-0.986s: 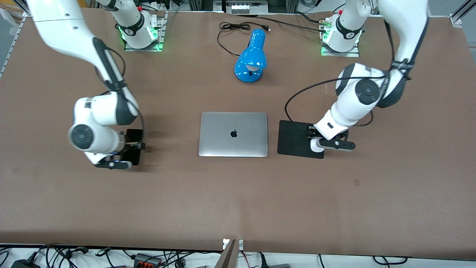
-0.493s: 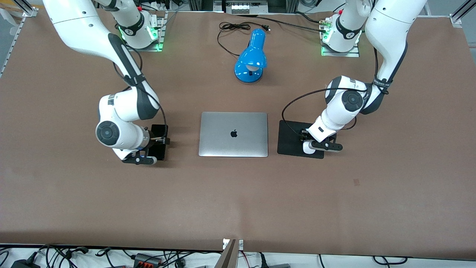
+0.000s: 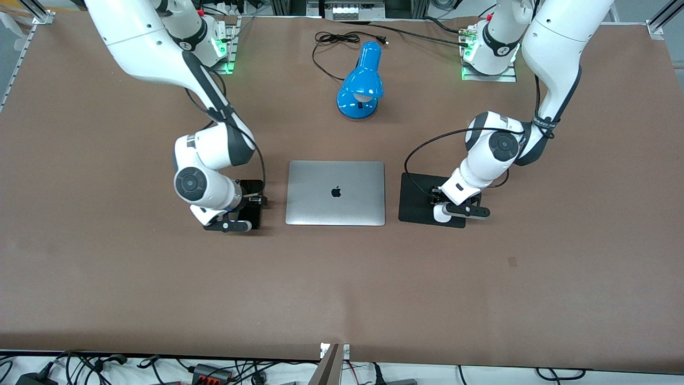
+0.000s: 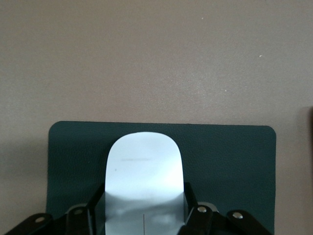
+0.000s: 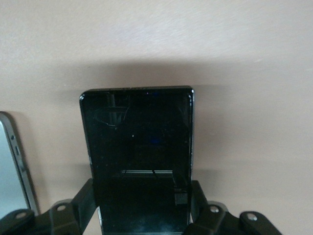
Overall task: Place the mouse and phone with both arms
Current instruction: 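Carry the phone toward the laptop while the left gripper carries the mouse, then lower the mouse onto the mouse pad and open the left gripper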
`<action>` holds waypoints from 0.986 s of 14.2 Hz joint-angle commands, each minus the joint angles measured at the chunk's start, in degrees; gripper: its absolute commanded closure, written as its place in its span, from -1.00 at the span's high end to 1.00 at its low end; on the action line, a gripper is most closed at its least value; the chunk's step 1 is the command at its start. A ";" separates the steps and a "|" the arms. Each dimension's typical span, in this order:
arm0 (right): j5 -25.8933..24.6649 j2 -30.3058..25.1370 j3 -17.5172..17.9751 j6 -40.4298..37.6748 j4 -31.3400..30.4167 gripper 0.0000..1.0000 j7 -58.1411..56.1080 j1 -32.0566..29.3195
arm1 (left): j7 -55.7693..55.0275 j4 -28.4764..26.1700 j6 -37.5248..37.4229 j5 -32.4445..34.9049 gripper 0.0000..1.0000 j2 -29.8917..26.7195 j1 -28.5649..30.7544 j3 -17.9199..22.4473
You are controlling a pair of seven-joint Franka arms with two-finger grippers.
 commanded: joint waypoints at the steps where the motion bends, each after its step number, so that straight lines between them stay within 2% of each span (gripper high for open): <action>1: 0.81 -0.56 -0.03 0.62 -0.42 0.04 2.84 2.18 | -1.03 -0.11 0.98 1.64 0.99 -0.46 0.19 0.02; 4: 0.03 -0.56 -0.12 0.62 -0.33 0.04 2.05 2.98 | -0.95 -0.02 0.89 1.64 1.00 -0.99 0.46 0.11; 7: -0.42 -0.48 -0.21 0.62 -0.33 0.04 1.78 3.77 | -0.42 0.68 -0.94 1.64 1.00 -5.45 0.90 0.55; 9: -1.55 -0.13 -0.29 0.62 -0.25 0.04 1.26 3.86 | -0.24 3.82 -9.87 1.73 1.00 -8.62 2.03 0.82; 10: -2.52 -0.12 -0.29 0.62 -0.25 0.17 1.26 4.03 | 0.45 6.71 -16.70 1.73 1.00 -9.68 2.21 0.82; 11: -2.79 -0.12 -0.21 0.45 -0.16 0.99 1.26 3.86 | 0.98 10.74 -24.87 1.73 1.00 -10.12 2.56 0.82; 14: -2.70 -0.30 -0.21 0.36 0.72 1.00 1.34 3.77 | 2.91 23.49 -44.84 4.08 1.00 -9.87 3.00 0.82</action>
